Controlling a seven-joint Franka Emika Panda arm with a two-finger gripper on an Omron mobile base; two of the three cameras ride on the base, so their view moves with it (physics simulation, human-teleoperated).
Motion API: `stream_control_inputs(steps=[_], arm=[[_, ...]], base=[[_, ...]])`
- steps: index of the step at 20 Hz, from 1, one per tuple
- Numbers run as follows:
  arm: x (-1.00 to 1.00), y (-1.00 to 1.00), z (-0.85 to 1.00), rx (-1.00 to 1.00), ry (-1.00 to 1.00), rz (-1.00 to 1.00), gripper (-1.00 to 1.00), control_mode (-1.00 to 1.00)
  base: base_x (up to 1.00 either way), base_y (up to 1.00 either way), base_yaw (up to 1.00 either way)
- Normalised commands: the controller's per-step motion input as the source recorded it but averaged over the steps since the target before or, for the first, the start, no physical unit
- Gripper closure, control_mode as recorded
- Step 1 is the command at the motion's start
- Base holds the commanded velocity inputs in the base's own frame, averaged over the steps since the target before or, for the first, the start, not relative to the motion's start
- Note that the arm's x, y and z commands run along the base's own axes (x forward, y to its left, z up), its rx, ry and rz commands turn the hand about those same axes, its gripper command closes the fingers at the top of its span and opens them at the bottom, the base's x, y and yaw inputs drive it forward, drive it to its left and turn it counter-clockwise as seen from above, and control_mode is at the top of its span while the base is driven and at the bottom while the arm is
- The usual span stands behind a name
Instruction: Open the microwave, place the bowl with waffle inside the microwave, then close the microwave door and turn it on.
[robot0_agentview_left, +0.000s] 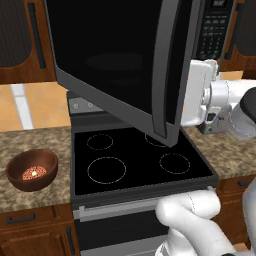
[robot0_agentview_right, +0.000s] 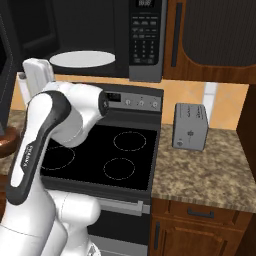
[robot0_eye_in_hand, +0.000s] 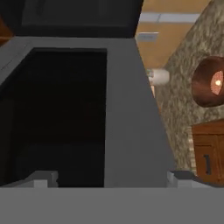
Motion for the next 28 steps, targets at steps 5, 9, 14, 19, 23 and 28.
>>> stream_control_inputs(steps=[5, 9, 14, 19, 23, 28], arm=[[0.58, 0.74, -0.23, 0.04, 0.15, 0.39, -1.0, -1.0], [0.08, 0.98, -0.19, 0.0, 0.04, 0.35, -1.0, -1.0], [0.0, 1.0, 0.0, 0.0, 0.03, 0.19, -1.0, -1.0], [0.0, 1.0, 0.0, 0.0, 0.01, 0.1, -1.0, -1.0], [0.0, 1.0, 0.0, 0.0, 0.0, 0.07, -1.0, -1.0], [-0.01, 0.74, 0.0, 0.0, -0.06, 0.0, -1.0, -1.0]], base=[[0.0, 0.0, 0.0], [0.0, 0.0, 0.0], [0.0, 0.0, 0.0], [0.0, 0.0, 0.0], [0.0, 0.0, 0.0], [0.0, 0.0, 0.0]])
